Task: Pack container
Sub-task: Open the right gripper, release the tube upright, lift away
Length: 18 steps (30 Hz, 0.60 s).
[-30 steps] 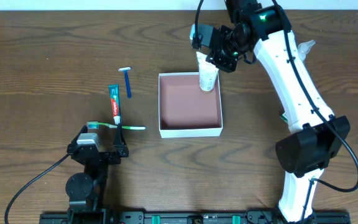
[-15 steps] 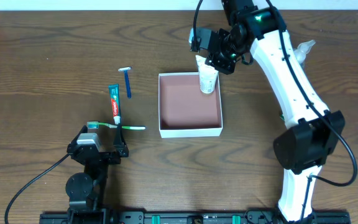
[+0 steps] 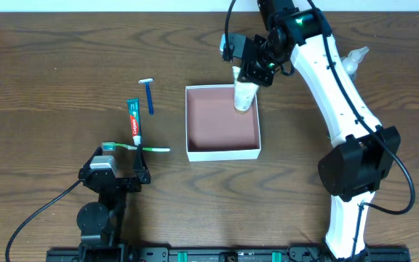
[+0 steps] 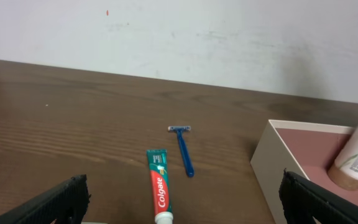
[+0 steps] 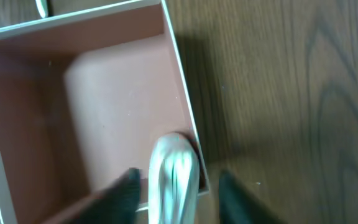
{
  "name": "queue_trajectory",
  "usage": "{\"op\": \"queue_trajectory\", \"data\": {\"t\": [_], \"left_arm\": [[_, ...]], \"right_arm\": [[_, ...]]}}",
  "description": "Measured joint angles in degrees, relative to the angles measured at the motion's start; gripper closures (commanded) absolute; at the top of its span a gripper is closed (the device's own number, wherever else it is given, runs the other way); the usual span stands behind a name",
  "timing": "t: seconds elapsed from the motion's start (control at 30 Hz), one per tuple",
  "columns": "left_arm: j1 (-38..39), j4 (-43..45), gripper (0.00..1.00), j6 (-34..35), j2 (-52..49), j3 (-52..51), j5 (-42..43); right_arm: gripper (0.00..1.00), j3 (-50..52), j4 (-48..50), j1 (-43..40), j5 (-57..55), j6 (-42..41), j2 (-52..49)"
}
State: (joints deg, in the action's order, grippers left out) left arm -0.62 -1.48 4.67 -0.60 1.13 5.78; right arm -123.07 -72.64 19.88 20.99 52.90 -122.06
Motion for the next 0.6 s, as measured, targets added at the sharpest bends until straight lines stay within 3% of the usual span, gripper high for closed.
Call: {"op": "queue_trajectory", "data": {"t": [0.43, 0.6], "left_arm": [[0.0, 0.0, 0.02, -0.02, 0.0, 0.0, -0.02], [0.0, 0.0, 0.02, 0.0, 0.0, 0.0, -0.02]], "right_arm": [[0.27, -0.48, 0.5, 0.0, 1.42, -3.19, -0.35], [0.27, -5.68, 0.55, 0.0, 5.44, -6.73, -0.28]]}}
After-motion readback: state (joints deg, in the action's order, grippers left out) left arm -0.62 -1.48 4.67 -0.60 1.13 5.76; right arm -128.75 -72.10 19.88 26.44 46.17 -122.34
